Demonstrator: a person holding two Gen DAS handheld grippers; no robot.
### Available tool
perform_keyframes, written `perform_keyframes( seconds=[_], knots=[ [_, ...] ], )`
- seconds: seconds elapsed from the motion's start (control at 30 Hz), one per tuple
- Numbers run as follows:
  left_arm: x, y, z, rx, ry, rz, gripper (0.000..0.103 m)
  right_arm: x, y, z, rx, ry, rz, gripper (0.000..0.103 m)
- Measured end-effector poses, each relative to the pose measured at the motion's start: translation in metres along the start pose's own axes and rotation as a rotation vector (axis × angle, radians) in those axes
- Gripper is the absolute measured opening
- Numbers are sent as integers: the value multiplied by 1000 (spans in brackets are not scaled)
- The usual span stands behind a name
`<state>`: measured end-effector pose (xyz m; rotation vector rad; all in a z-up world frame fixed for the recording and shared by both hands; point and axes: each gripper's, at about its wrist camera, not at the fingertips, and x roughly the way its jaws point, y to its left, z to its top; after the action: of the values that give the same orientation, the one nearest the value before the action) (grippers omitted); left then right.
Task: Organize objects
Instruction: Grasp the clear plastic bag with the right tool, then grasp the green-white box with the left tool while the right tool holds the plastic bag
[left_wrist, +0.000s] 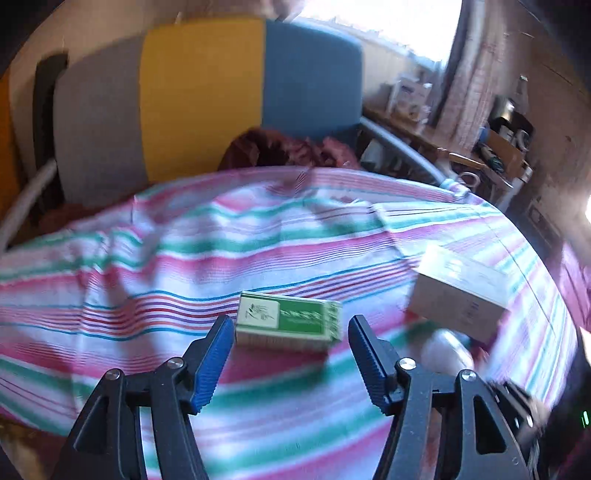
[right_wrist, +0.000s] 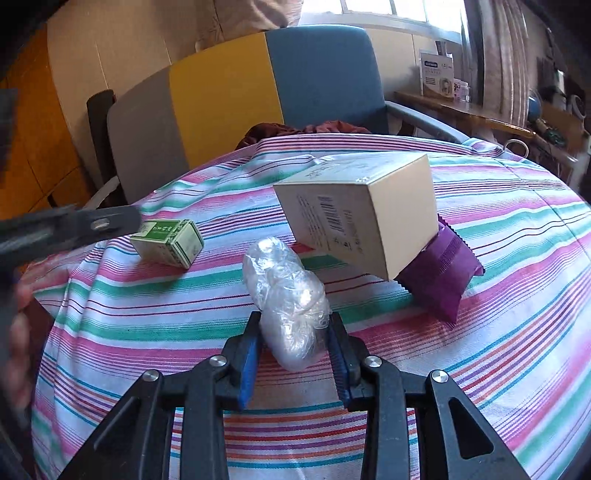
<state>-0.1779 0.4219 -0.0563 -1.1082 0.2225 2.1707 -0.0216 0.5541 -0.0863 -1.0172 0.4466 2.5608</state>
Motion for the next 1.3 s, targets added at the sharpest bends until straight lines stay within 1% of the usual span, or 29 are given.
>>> perform_keyframes(
  seconds=[0.1, 0.13, 0.17, 0.27, 0.3, 0.33, 0.37, 0.4, 0.43, 0.5, 0.53, 0.6, 0.63, 0.7, 0.77, 0.8, 0.83, 0.87, 0.9, 1.0, 1.07, 1.23, 1.3],
  knots=[
    [15, 8, 1, -33, 12, -53, 64, 0, -1, -1, 1, -2, 0, 35],
    [17, 9, -1, -40, 22, -98, 63, 0, 0, -1, 0, -2, 0, 35],
    [16, 8, -5, -36, 33, -164, 63, 0, 0, -1, -1, -3, -2, 35],
    [1, -5, -21, 38, 61, -276, 63, -1, -1, -1, 1, -4, -1, 35],
    [-5, -11, -27, 69, 68, -308, 63, -1, -2, -2, 5, -5, -2, 35],
    [-13, -17, -32, 106, 73, -324, 63, -1, -2, -1, 7, -5, -3, 35],
    [-22, -22, -36, 150, 62, -305, 63, -1, -3, -1, 10, -5, -3, 35],
    [-28, -28, -36, 182, 38, -264, 63, -1, -3, -1, 10, -5, -4, 35],
    [-34, -32, -34, 210, -6, -200, 63, 0, -2, -1, 8, -5, -6, 35],
    [-33, -36, -25, 236, -49, -131, 66, 0, -1, -1, 4, -4, -10, 35],
    [-26, -38, -18, 244, -55, -77, 66, 0, -2, 0, 5, -5, -8, 35],
    [-12, -40, -10, 249, -41, -36, 66, -1, -3, -1, 8, -6, -3, 35],
    [-2, -42, -6, 248, -26, -30, 66, -1, -3, -1, 10, -6, -2, 35],
    [12, -41, -4, 227, 19, -52, 66, 0, -3, -1, 10, -6, -2, 35],
    [25, -40, -5, 196, 50, -37, 64, 0, -2, -1, 10, -6, -3, 35],
    [27, -36, -9, 177, 53, -45, 56, 0, -2, -2, 9, -7, -4, 35],
    [29, -34, -12, 157, 55, -62, 52, 0, -2, -2, 9, -7, -5, 35],
    [29, -32, -16, 142, 52, -69, 42, 0, -2, -2, 8, -7, -6, 35],
    [30, -31, -17, 133, 45, -68, 35, 0, -1, -2, 7, -8, -7, 35],
    [25, -29, -27, 118, 12, -73, 33, 0, 0, -2, 3, -8, -14, 35],
    [20, -28, -30, 107, 4, -59, 33, 0, 0, -3, 3, -9, -14, 35],
    [9, -24, -43, 51, -33, 25, 33, 0, -1, -2, 0, -12, -17, 35],
    [3, -22, -50, 41, -47, 40, 33, -1, 0, -2, -3, -13, -20, 35]
  ],
)
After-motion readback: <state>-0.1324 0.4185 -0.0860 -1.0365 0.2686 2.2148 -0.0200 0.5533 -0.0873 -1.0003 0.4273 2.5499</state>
